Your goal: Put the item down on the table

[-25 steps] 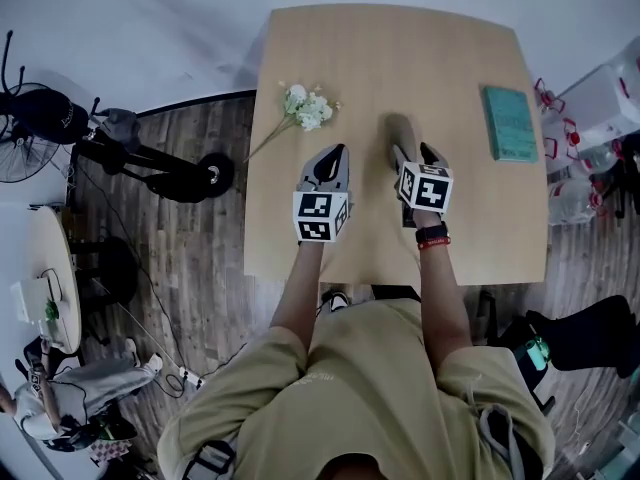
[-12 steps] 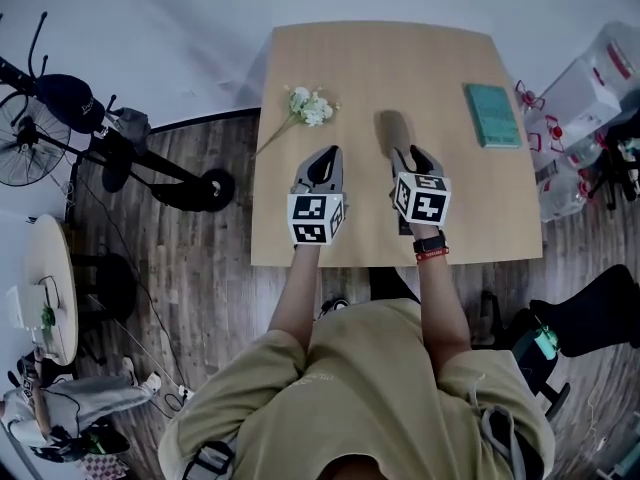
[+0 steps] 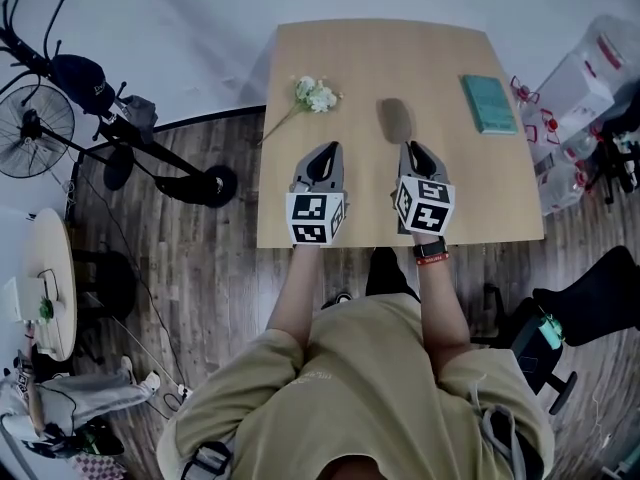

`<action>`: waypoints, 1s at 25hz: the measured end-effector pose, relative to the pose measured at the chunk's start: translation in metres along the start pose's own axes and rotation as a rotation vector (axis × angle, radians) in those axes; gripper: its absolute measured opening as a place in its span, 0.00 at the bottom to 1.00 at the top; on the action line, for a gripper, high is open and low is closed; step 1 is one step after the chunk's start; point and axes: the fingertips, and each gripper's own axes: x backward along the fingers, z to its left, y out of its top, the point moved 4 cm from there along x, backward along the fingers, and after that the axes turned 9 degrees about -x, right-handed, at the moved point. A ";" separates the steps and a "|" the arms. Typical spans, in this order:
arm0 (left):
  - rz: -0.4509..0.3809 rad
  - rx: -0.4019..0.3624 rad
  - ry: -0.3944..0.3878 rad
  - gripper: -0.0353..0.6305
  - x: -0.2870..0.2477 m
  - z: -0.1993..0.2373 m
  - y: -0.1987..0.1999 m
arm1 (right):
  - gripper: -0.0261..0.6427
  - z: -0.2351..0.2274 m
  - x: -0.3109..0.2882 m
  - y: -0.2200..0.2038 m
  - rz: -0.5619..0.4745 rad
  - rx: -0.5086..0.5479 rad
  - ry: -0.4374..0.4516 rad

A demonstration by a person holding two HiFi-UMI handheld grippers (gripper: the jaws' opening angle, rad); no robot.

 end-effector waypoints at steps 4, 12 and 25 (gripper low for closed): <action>-0.007 -0.008 -0.002 0.09 0.014 0.002 0.001 | 0.09 0.011 0.015 0.001 -0.045 -0.007 0.004; -0.024 -0.013 0.001 0.09 0.023 0.005 0.005 | 0.06 0.019 0.030 0.010 -0.135 0.002 -0.003; -0.018 -0.009 0.003 0.09 -0.005 0.005 0.000 | 0.06 0.000 0.007 0.008 -0.118 0.005 0.006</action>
